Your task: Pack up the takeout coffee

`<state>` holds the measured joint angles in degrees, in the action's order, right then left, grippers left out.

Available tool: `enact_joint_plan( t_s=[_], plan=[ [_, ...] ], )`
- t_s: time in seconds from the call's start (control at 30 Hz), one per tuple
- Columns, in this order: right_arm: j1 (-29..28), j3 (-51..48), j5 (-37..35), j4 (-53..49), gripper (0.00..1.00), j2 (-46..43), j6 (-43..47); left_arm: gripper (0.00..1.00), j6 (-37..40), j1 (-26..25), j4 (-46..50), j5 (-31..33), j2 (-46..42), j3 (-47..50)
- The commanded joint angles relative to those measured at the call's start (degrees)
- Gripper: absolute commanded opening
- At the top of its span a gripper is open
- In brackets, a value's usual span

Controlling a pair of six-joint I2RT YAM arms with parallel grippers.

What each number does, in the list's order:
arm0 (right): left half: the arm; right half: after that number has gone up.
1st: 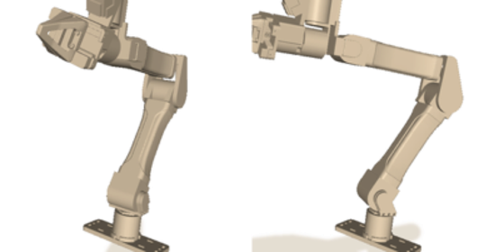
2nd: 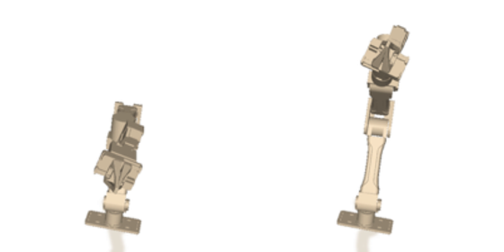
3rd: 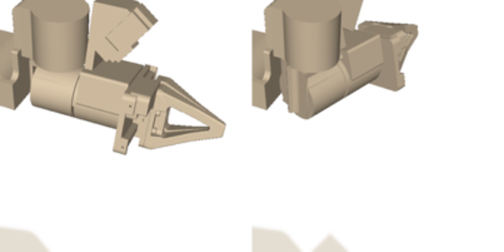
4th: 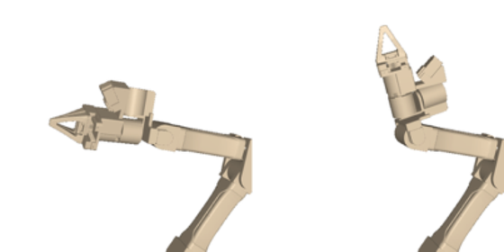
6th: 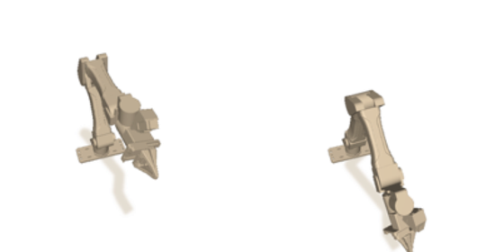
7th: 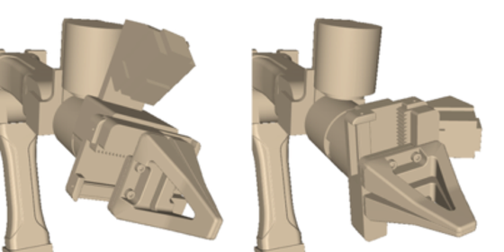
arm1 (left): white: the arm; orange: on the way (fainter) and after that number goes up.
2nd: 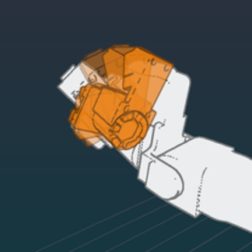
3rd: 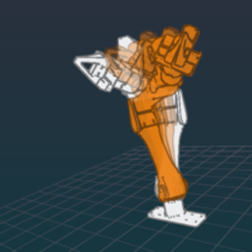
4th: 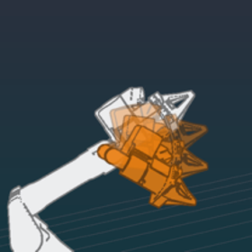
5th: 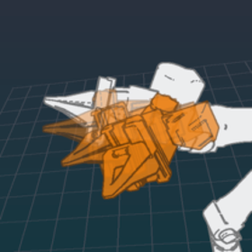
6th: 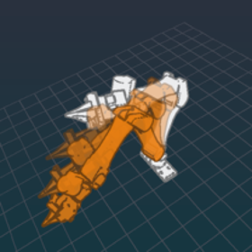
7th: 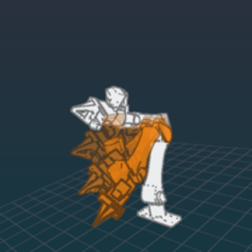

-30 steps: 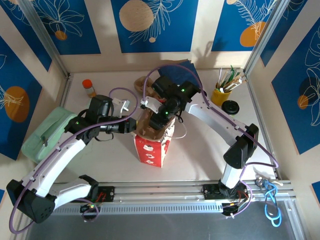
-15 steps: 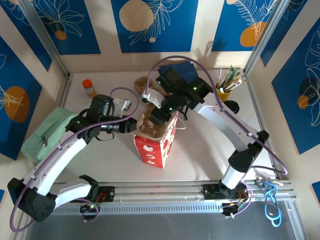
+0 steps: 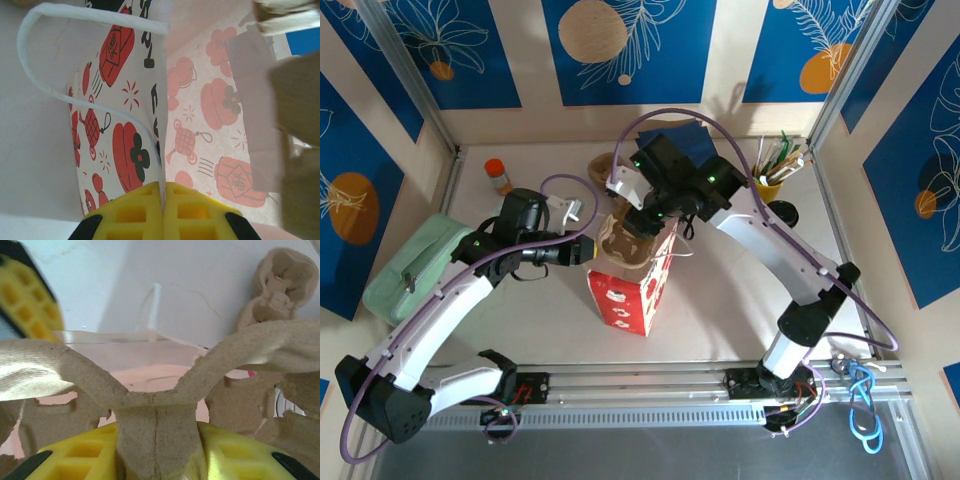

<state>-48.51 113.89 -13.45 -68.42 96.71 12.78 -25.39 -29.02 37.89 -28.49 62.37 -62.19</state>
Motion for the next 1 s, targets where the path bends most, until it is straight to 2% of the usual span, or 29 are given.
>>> enact_joint_plan(
  t_s=[0.0,0.6,0.97],
  plan=[
    [-1.3,0.6,-6.1,-1.5,0.37,2.7,-1.5,0.0,1.0,-0.5,-0.5,-1.2,-1.0,-1.0],
    [-6.1,-9.7,-1.9,4.4,0.37,-3.0,-1.9,0.0,1.0,-0.5,-0.3,-0.4,-0.7,-0.6],
    [-6.1,-13.4,2.7,4.3,0.37,-4.8,-3.2,0.0,0.8,-0.5,-0.1,-0.1,-1.2,-1.1]
  ],
)
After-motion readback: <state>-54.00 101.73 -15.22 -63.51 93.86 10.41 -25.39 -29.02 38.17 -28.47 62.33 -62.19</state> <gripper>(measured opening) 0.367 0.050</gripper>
